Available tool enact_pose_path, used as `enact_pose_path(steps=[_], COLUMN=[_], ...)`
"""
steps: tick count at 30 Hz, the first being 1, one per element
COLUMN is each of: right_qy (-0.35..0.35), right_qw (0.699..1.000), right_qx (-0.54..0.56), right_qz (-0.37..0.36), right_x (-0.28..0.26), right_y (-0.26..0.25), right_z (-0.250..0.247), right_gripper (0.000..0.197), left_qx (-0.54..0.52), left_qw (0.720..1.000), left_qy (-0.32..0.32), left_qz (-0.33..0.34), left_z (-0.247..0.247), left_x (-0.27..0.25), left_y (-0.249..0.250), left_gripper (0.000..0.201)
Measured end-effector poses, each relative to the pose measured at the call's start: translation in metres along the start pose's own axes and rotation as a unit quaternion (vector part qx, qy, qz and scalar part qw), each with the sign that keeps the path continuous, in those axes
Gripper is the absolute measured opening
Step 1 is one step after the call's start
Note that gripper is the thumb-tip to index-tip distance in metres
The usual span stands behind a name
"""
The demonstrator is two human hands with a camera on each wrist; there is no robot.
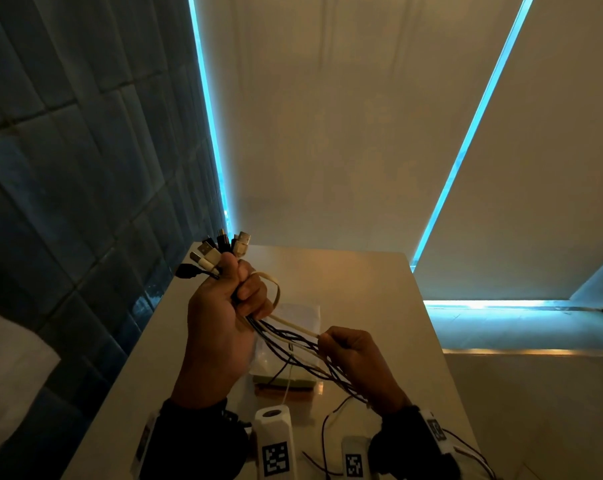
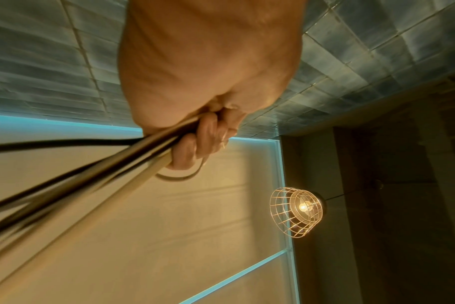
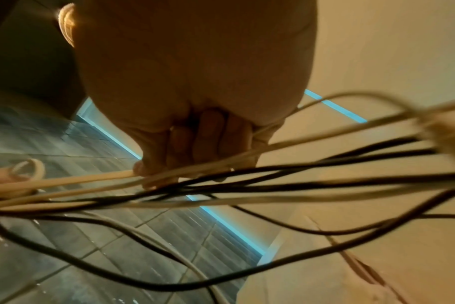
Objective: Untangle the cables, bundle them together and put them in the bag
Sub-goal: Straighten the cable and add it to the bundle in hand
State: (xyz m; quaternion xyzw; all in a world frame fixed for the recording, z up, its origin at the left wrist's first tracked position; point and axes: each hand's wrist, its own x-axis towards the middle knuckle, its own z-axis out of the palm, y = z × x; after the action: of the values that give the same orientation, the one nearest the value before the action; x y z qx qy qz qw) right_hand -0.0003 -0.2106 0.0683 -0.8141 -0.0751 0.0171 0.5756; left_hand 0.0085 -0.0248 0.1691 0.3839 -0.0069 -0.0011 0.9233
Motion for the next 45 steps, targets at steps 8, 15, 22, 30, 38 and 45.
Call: enact_pose_path(steps=[8,15,22,30,38,45], right_qy=[0.014,0.012,0.142,0.016,0.227,0.273], right_qw=[0.998,0.996,0.985,0.98,0.965,0.919], right_qx=[-0.016,-0.04,-0.077,0.194,-0.129,-0.238], right_qz=[0.065,0.081,0.063,-0.043,0.026,0.153], right_x=[-0.001,0.001,0.022,-0.002,-0.032,-0.1], right_y=[0.03,0.044,0.006,-0.07,0.001,0.052], right_z=[0.0,0.0,-0.011,-0.012,-0.077,-0.151], right_gripper=[0.033,0.038,0.029,0.018,0.031,0.024], left_qx=[0.042,0.037,0.131,0.247,0.186,0.174], left_qw=[0.999,0.999,0.988,0.965,0.982,0.984], left_qy=[-0.013,-0.018,0.001,0.037,0.023,0.027], left_qz=[0.002,-0.025,-0.076,-0.077,-0.008,0.034], left_z=[0.0,-0.002,-0.002,0.002,-0.008,0.001], left_x=[-0.003,-0.001,0.003,0.005,0.007,0.002], left_y=[0.008,0.009,0.001,-0.019,0.005,0.006], left_gripper=[0.033,0.041,0.034,0.036,0.029,0.033])
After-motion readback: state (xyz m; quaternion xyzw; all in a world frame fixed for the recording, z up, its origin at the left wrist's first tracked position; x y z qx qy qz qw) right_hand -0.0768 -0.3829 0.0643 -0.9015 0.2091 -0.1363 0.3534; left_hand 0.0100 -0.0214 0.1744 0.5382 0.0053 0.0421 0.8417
